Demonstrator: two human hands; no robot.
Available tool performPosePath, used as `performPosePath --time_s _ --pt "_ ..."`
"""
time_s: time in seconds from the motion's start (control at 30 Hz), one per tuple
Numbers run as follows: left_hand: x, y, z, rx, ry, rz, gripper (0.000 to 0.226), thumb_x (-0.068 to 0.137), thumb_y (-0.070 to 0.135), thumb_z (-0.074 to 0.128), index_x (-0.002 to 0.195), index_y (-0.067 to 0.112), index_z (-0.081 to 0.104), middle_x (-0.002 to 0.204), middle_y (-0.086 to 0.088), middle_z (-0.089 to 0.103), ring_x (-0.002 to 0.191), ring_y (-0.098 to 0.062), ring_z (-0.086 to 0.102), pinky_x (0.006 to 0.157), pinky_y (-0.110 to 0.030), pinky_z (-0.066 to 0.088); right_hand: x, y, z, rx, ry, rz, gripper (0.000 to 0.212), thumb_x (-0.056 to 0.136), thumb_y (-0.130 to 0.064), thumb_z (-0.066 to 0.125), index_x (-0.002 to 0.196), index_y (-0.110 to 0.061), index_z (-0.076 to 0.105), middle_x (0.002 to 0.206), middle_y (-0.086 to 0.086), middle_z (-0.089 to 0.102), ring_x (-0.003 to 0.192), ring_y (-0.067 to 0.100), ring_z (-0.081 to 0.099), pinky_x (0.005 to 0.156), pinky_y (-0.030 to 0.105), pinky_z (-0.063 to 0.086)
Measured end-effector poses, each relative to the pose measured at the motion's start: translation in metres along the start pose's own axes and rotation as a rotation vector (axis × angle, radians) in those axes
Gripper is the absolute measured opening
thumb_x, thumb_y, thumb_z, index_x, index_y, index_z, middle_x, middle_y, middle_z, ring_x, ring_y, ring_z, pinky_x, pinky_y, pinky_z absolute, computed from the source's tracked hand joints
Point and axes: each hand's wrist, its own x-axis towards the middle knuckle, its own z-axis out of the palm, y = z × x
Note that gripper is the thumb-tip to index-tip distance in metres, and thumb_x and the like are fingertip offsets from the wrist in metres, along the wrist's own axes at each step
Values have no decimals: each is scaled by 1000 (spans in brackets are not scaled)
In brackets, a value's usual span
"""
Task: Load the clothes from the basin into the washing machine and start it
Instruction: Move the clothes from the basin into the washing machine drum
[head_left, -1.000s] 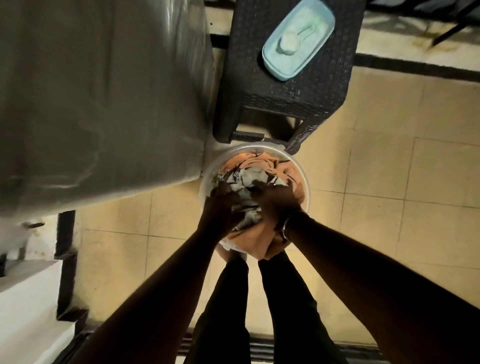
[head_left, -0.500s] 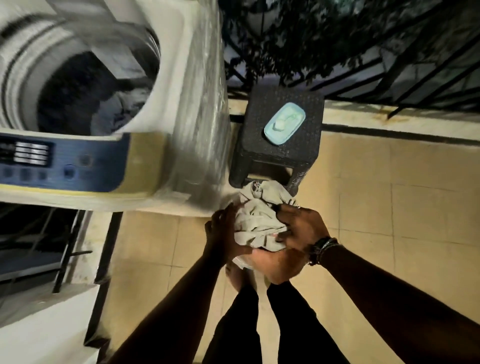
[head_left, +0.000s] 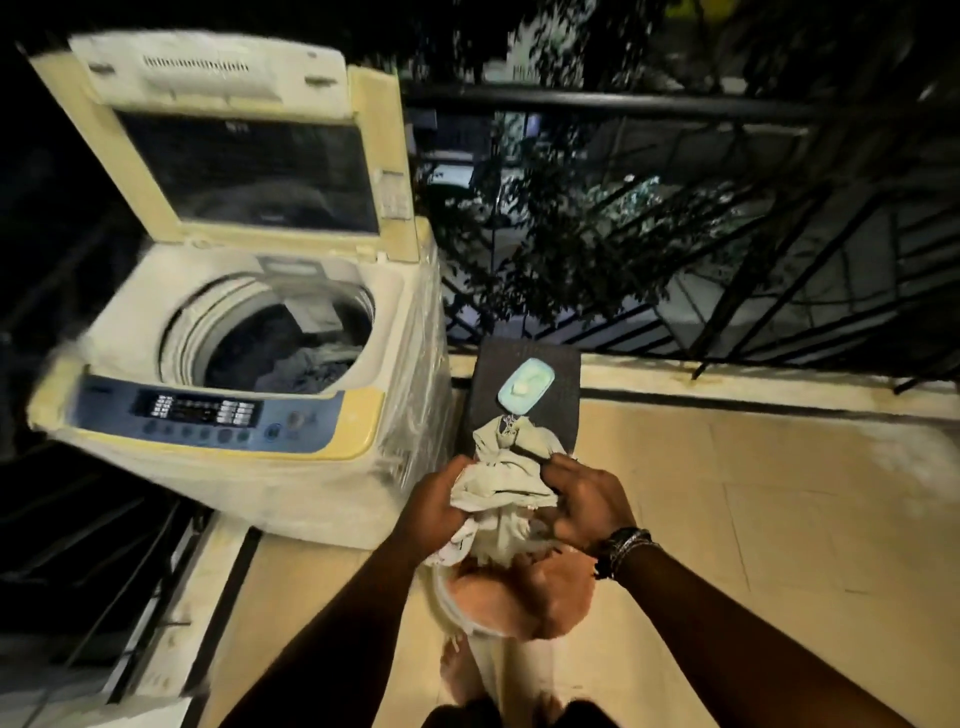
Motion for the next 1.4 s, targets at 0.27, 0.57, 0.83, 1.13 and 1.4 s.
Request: performPosePath --time_s 0.27,0.57,0.83,1.13,1.4 --pt "-18 86 -24 -101 200 70 40 71 14 74 99 43 70 95 26 75 91 4 71 83 -24 55 -11 -15 -76 -26 163 -75 44 80 -68 63 97 -28 58 101 -11 59 82 23 65 62 34 51" --pt "-32 166 -44 -428 372 196 33 78 -2 77 106 14 76 100 -1 80 90 -10 73 80 -23 56 -12 -39 -144 52 290 -87 83 67 -92 58 115 -23 53 122 -7 37 97 15 50 81 38 50" --pt "-40 217 -85 -459 420 360 32 73 5 73 103 15 76 95 -2 79 86 -14 70 80 -35 58 -14 -61 -160 298 377 42 146 39 -88 80 158 -39 9 166 -5 -17 155 23 4 118 42 22" --pt "-52 243 -173 -529 600 548 27 74 3 63 96 14 73 88 4 74 81 -11 65 73 -29 55 60 -123 -168 897 252 -15 162 43 -38 104 157 -39 -11 156 -7 42 140 2 43 118 39 38" --pt "-32 223 -324 -655 859 637 39 73 -6 50 95 16 72 89 -4 69 84 -16 64 74 -35 55 187 -244 -216 811 399 -225 75 65 -25 92 131 -29 56 121 -8 68 112 7 66 104 41 53"
